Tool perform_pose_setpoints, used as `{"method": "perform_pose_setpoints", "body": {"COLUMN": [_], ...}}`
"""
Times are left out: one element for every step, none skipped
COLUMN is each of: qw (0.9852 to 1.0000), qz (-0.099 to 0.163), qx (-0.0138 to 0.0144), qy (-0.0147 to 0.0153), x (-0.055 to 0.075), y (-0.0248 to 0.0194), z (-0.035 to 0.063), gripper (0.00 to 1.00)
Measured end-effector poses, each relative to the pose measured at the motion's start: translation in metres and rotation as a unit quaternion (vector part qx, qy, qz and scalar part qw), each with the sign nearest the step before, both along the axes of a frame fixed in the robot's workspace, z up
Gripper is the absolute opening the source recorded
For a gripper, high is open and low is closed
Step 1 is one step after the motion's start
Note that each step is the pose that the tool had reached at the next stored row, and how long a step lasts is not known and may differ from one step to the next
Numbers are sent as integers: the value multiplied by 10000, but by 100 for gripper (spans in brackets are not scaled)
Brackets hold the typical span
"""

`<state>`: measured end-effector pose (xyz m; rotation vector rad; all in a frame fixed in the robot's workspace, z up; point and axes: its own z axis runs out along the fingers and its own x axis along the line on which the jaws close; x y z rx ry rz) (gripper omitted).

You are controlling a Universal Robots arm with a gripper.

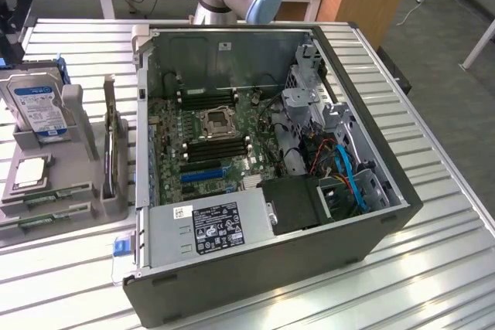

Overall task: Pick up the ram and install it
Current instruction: 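Reach for the ram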

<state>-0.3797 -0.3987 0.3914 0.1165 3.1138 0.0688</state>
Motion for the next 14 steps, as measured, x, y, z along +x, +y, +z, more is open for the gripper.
{"method": "perform_pose_setpoints", "body": {"qw": [10000,10000,10000,10000,10000,10000,10000,10000,10000,10000,10000,10000,10000,10000], "qz": [0,0,0,0,0,0,0,0,0,0,0,0,-1,-1], "qx": [0,0,0,0,0,0,0,0,0,0,0,0,0,0], "qy": [0,0,0,0,0,0,0,0,0,0,0,0,0,0], "x": [0,0,0,0,0,0,0,0,0,0,0,0,-2,-2], "y": [0,0,0,0,0,0,0,0,0,0,0,0,-5,-24], "z": [0,0,0,0,0,0,0,0,0,0,0,0,0,0], "gripper": [10,10,10,10,10,10,10,10,10,10,10,10,10,10]}}
